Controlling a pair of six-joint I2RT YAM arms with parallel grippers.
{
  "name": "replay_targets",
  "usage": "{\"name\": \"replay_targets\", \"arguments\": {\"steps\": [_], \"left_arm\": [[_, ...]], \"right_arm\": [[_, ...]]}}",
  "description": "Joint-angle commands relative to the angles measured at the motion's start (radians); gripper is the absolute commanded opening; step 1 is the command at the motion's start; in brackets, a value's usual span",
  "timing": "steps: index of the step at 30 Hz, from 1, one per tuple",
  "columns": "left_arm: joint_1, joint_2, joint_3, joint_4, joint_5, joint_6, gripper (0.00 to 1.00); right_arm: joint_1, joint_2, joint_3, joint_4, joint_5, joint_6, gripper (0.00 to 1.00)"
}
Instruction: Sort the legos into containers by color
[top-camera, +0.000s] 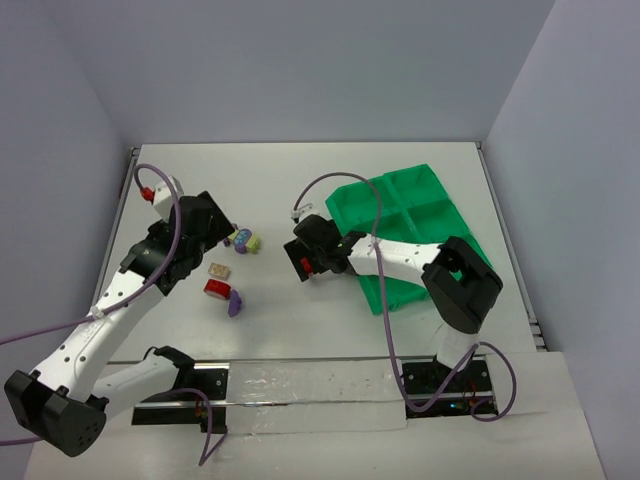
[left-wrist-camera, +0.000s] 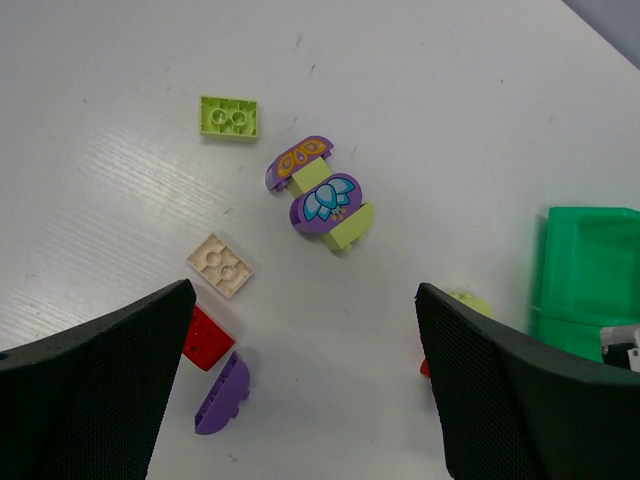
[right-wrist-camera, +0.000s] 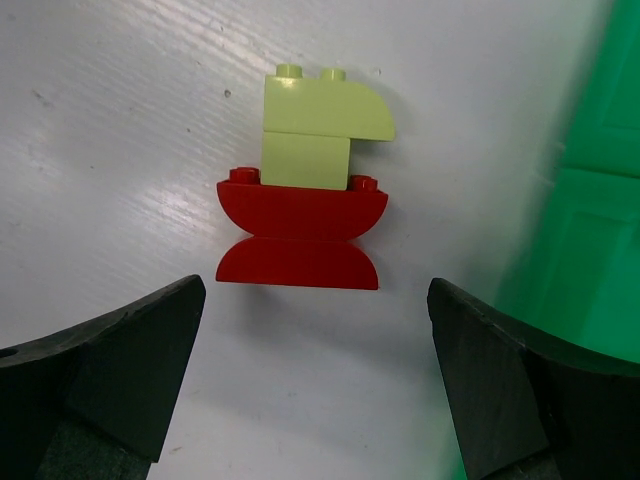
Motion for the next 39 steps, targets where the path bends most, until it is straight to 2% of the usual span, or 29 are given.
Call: {"name": "replay_targets", "arguments": {"steps": [1, 9, 17, 25, 33, 38, 39], "left_arm": [[0.006, 0.007, 0.012, 0.008, -0.002, 0.005, 0.99], [0.006, -0.002, -0.014, 0.040, 0.013, 0.000, 0.99], [0.006, 0.009, -0.014, 0.027, 0.023, -0.002, 0.99], [0.006, 0.005, -0.036, 0.072, 0.074, 0.020, 0.99], [0.006, 0.026, -0.039, 0.070, 0.082, 0.015, 0.99], [0.006, 0.024, -0.050, 0.092, 0.107, 0.024, 0.99], [0.006, 0.026, -0.050, 0.097, 0.111, 0.025, 0.99]], "right_arm": [[-0.011, 0.028, 0.041, 0.003, -0.034, -0.056, 1.00], [-0.014, 0.085, 0.055, 0.032, -0.075, -0.019, 1.00], [-0.015, 0.106, 0.061, 0.064, 0.003, 0.106, 1.00], [-0.015, 0.112, 0.049, 0.071, 0.065, 0.165, 0.99], [-0.016, 0.126, 0.018, 0.139, 0.027, 0.158, 0.93], [-0.017, 0.135, 0.016, 0.146, 0.007, 0.142, 0.84], [-0.017, 0.135, 0.015, 0.146, 0.004, 0.140, 0.78]]}}
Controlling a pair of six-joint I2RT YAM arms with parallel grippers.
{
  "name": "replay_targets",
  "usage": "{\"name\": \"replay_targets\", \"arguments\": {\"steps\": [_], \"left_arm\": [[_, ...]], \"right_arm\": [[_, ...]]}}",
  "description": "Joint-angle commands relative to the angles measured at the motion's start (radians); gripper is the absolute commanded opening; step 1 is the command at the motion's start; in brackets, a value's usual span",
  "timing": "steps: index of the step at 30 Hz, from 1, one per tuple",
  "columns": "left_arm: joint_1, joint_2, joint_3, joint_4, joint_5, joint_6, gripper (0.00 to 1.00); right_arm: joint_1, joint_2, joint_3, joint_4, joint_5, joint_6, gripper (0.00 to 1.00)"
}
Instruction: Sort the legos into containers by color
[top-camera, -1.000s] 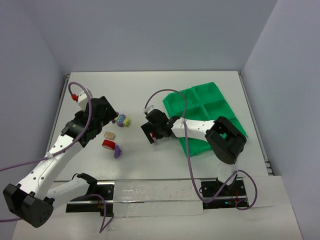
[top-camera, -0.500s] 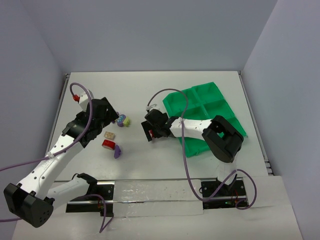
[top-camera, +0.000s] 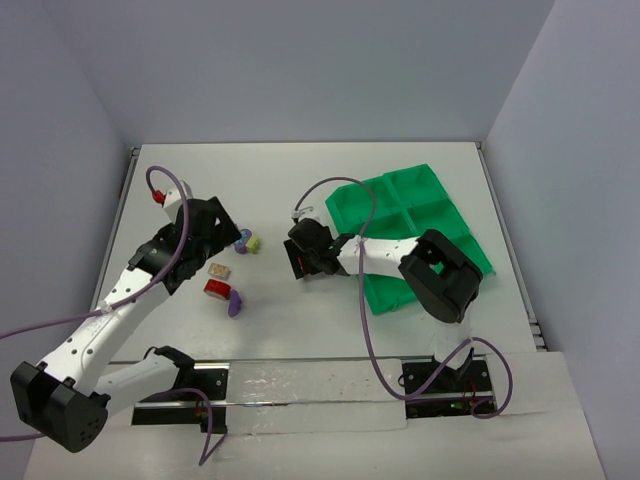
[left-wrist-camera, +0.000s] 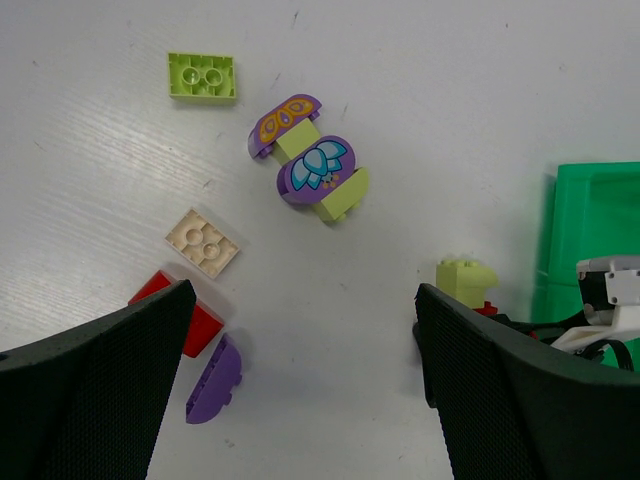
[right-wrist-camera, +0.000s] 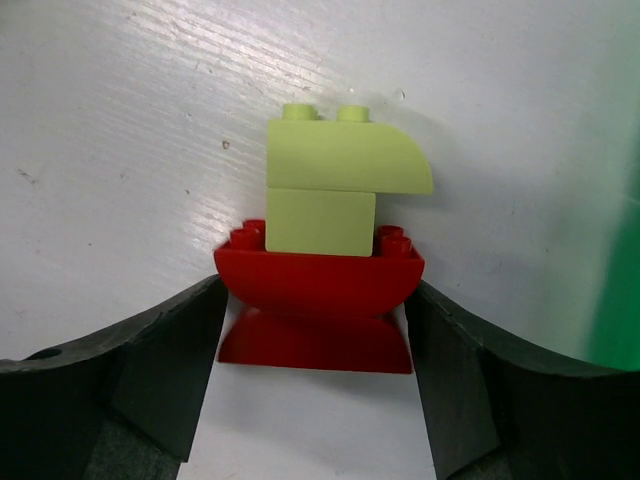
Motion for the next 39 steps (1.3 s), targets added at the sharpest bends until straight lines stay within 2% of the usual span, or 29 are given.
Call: {"name": "replay_targets", "arguments": {"steps": [1, 12, 15, 17, 18, 20, 22, 28, 33, 39], "left_arm": [[0.006, 0.001, -0.004, 0.065, 0.028, 0.022, 0.99], [0.006, 0.071, 0.034, 0.092, 0.091, 0.001, 0.99], [0.027, 0.104, 0.053, 0.097, 0.129, -0.023, 0.99], [0.095, 0.124, 0.052, 0.138, 0.378, -0.009, 0.99], [0.129, 0.135, 0.049, 0.159, 0.455, -0.002, 0.99], [0.175, 0.147, 0.051, 0.167, 0.512, 0.011, 0.99], [0.191, 0.149, 0.054, 0.197, 0.635, 0.057, 0.99], [0.198, 0.198, 0.065, 0.274, 0.836, 0.092, 0.99], [0.199, 0.301, 0.061, 0.346, 1.026, 0.094, 0.99], [0.198, 0.334, -0.019, 0.475, 1.140, 0.046, 0.99]], "right_arm": [[-0.009, 0.010, -0.006, 0.046, -0.001, -0.008, 0.76], [-0.008, -0.033, -0.021, 0.010, 0.004, -0.009, 0.43], [-0.007, -0.080, -0.033, 0.008, -0.049, -0.023, 0.43], [-0.008, -0.143, -0.062, 0.039, -0.110, -0.049, 0.43], [-0.008, -0.168, -0.077, 0.056, -0.139, -0.066, 0.43], [-0.007, -0.221, -0.104, 0.073, -0.177, -0.088, 0.42], [-0.006, -0.274, -0.123, 0.088, -0.227, -0.119, 0.42], [0.006, -0.392, -0.145, 0.096, -0.323, -0.179, 0.41], [0.010, -0.473, -0.184, 0.129, -0.335, -0.210, 0.42], [0.018, -0.478, -0.178, 0.112, -0.331, -0.229, 0.41]]}}
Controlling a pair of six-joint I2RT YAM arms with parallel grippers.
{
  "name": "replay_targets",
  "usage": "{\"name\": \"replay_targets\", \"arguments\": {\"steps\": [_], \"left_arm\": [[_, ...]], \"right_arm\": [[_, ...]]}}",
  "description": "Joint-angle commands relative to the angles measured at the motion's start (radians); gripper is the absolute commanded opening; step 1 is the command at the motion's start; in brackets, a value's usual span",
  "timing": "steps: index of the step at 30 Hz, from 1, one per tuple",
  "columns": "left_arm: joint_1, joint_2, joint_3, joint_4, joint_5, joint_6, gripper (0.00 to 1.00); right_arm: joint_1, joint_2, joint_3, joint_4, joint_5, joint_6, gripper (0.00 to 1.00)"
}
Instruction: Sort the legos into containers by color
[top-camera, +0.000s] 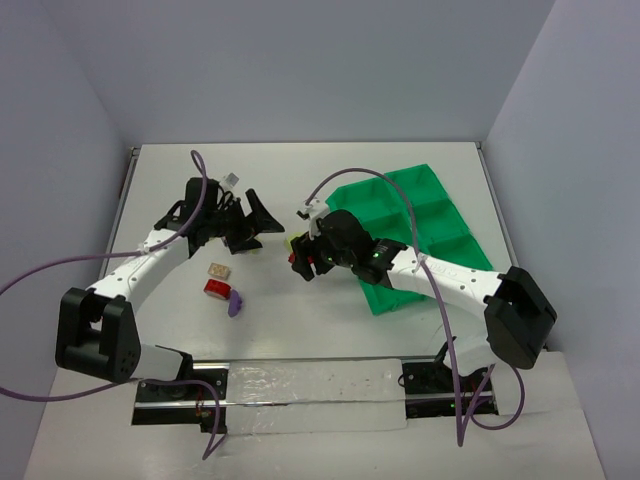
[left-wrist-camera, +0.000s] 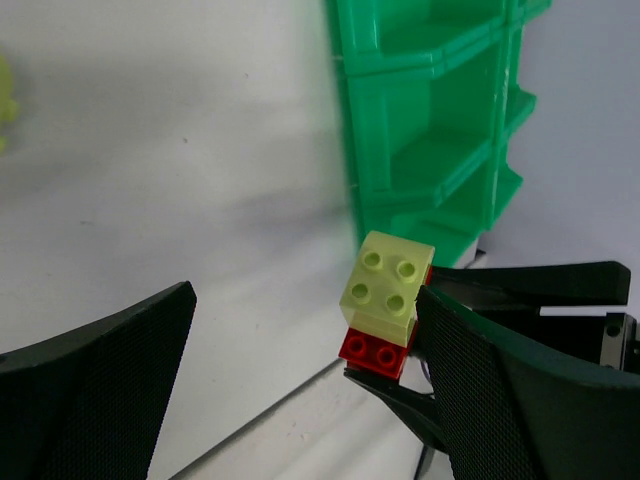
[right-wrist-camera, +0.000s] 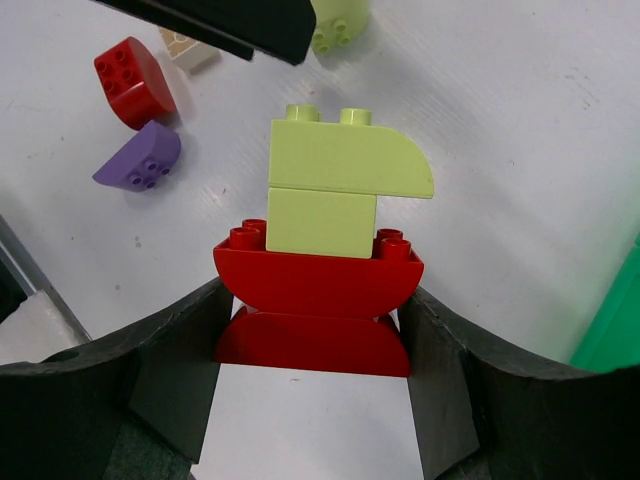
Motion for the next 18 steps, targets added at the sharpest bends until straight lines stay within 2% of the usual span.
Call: {"name": "replay_targets", "arguments": {"steps": [1, 9, 18], "left_arm": [[0.004, -0.014, -0.051, 0.187, 0.179, -0.039, 0.99], [0.001, 0.023, -0.098, 0.308, 0.329, -0.086, 0.99], [-0.032, 0.067, -0.096, 0.304, 0.411, -0.020, 0.97]], "right_arm": [[0.014, -0.027, -0.001, 0.037, -0.007, -0.038, 0.41], [0.019, -0.019, 0.009, 0.019, 0.009, -0.048, 0.43], [0.023, -0.024, 0.016, 0.026, -0.002, -0.036, 0.43]]}}
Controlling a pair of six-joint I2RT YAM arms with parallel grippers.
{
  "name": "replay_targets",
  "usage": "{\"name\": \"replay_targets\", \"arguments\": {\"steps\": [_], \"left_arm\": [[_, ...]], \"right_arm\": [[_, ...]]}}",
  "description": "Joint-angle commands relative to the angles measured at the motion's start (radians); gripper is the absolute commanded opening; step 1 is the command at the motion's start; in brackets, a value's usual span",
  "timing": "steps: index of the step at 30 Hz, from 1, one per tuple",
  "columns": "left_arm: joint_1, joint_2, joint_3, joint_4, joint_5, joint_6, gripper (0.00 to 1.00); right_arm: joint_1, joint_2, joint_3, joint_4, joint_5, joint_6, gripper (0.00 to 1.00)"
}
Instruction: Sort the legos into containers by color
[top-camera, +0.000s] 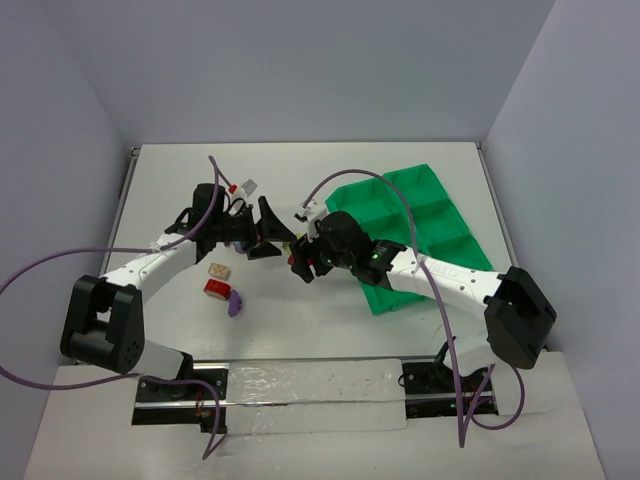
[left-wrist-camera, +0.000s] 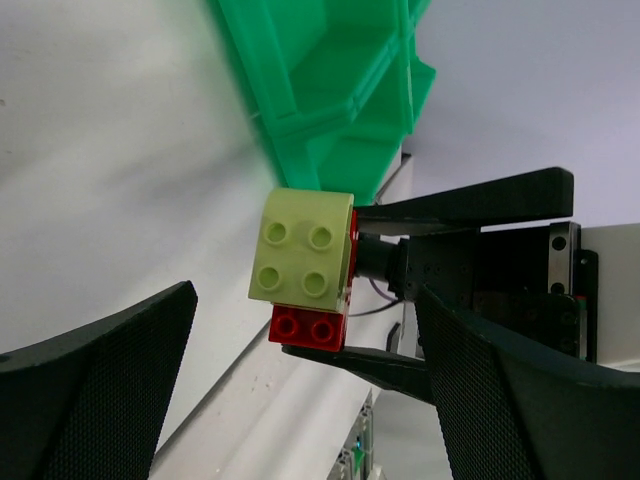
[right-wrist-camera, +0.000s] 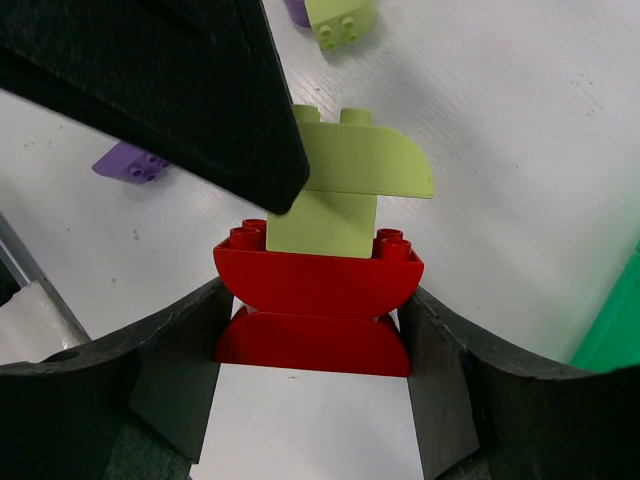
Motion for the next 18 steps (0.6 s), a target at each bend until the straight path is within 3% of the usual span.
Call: {"name": "replay_targets", "arguments": {"steps": [1, 9, 12, 17, 18], "left_arm": [[-0.018, 0.013, -0.003, 0.062, 0.095, 0.035, 0.97], [-0.045, 0.048, -0.027, 0.148, 0.149, 0.013, 0.96], [-0.064, 0.066, -0.012, 0.165, 0.155, 0.011, 0.90], [-0.072, 0.074, 0.010, 0.158, 0.164, 0.017, 0.69], [-0.072, 0.075, 0.017, 0.149, 0.162, 0.019, 0.60]], "right_arm": [[0.012, -0.026, 0.014, 0.028, -0.004, -0.004, 0.43], [0.014, -0.033, 0.017, 0.023, -0.007, -0.016, 0.43], [0.013, -0.034, 0.023, 0.022, -0.001, -0.016, 0.43], [0.015, -0.026, 0.033, 0.022, 0.010, -0.011, 0.43], [0.014, -0.024, 0.034, 0.022, 0.012, -0.011, 0.43]]}}
